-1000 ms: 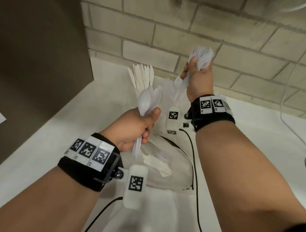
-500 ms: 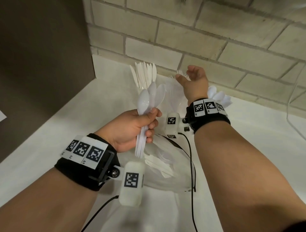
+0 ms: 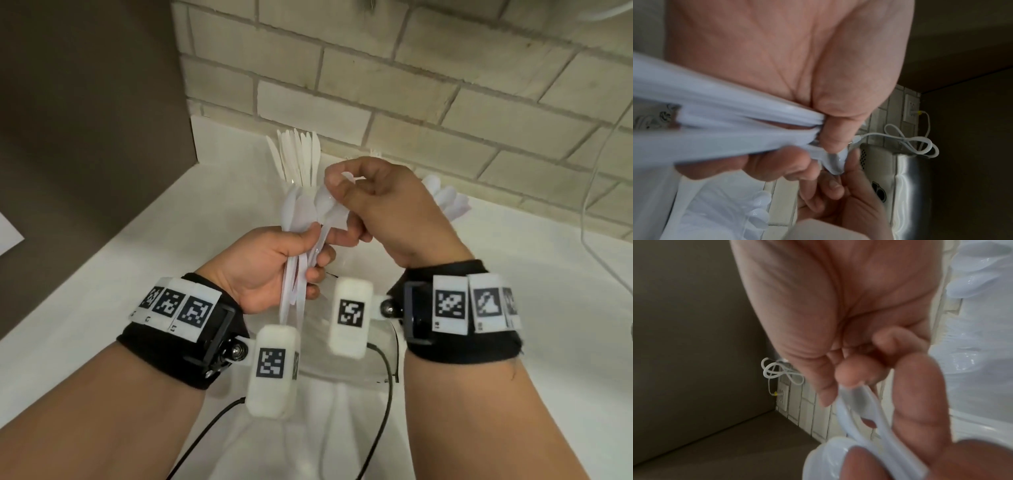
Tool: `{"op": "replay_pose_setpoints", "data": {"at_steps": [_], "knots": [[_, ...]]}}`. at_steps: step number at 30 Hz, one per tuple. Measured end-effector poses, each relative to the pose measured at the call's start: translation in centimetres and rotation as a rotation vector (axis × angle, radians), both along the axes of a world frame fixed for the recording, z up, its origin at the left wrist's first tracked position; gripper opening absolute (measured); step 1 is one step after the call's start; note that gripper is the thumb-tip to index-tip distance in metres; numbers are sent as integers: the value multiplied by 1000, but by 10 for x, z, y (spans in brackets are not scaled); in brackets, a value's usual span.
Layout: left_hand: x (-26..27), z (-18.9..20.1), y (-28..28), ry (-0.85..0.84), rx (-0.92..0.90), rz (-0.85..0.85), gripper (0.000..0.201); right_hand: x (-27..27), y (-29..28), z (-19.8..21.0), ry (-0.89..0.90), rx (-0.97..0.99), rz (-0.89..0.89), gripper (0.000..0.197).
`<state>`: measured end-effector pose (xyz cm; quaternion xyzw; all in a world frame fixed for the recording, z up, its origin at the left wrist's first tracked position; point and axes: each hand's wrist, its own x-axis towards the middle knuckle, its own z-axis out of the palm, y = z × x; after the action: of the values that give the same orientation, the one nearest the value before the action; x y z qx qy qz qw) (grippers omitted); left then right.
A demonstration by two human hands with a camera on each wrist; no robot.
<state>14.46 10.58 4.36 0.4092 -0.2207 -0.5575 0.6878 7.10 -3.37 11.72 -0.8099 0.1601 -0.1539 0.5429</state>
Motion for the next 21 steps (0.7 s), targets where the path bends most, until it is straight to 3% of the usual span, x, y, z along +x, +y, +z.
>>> {"op": "replay_pose_setpoints", "data": {"at_steps": [5, 11, 16, 21], "knots": [[-8, 0, 4, -22, 42, 30, 39, -8, 0, -8, -54, 104, -59, 11], [-14, 2, 1, -155, 98, 133, 32, -9, 9, -12, -26, -22, -125, 4], [-18, 8, -1, -293, 191, 239, 19, -11, 9, -14, 16, 44, -59, 21], [-26, 7, -3, -446, 164, 185, 33, -7, 16, -15, 112, -66, -21, 23]]}}
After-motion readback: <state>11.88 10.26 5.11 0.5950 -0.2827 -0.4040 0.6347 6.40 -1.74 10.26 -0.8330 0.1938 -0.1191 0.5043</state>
